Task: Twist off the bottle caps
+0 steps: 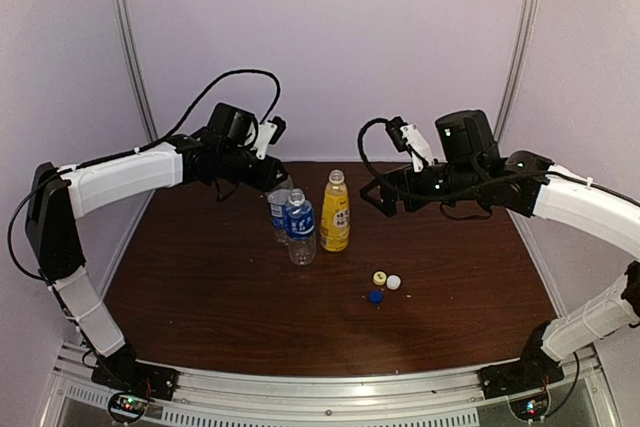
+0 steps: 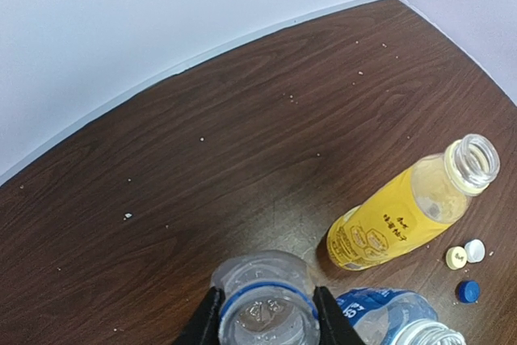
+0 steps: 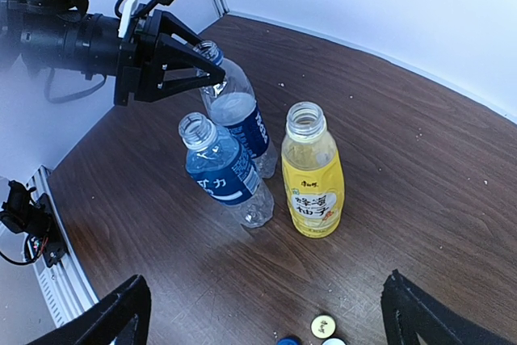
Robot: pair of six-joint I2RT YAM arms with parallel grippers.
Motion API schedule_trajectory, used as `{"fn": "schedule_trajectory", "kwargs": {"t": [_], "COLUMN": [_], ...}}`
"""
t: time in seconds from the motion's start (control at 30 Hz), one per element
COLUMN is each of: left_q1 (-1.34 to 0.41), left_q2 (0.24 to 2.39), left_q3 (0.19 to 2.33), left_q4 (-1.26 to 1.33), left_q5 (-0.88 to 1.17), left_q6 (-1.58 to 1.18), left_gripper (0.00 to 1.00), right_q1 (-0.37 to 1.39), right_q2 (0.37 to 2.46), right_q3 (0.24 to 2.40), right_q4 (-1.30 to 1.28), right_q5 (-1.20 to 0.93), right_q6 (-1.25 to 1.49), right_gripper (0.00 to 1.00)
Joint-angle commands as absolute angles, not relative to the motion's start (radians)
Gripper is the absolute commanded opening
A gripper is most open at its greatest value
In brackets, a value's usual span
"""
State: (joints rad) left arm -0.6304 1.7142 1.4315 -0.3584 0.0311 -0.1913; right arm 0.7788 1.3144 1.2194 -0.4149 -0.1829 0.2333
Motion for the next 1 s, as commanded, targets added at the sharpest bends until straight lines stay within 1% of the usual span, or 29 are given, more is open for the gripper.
{"fn": "schedule_trajectory", "kwargs": {"t": [0.0,0.1,0.33,0.57,0.83,0.9,0.97], "left_q1": [-0.640,-0.644,-0.647,-0.650,-0.650,-0.650,-0.650], "left_q2": [1.725,1.725,1.718,1.684,1.558,1.511,1.465], "left_q3": [1.434,1.437,1.449,1.445,1.385,1.368,1.346], "left_q4": [-0.308,-0.305,-0.305,-0.307,-0.275,-0.271,-0.268], "left_q5": [0.052,0.058,0.068,0.065,-0.010,-0.032,-0.044], "left_q6": [-0.167,-0.163,-0.159,-0.161,-0.192,-0.199,-0.206], "left_gripper": [0.28,0.37,0.52,0.70,0.80,0.84,0.93], "right_q1": [0.776,0.776,0.774,0.775,0.773,0.766,0.749], "right_q2": [1.316,1.320,1.326,1.324,1.322,1.322,1.310], "right_q3": [1.212,1.211,1.204,1.199,1.206,1.206,1.194], "right_q4": [-0.399,-0.400,-0.398,-0.398,-0.410,-0.410,-0.398], "right_q5": [-0.167,-0.165,-0.164,-0.162,-0.147,-0.147,-0.140], "right_q6": [0.227,0.226,0.225,0.226,0.241,0.250,0.268], "right_gripper": [1.00,1.00,1.00,1.00,1.00,1.00,1.00]}}
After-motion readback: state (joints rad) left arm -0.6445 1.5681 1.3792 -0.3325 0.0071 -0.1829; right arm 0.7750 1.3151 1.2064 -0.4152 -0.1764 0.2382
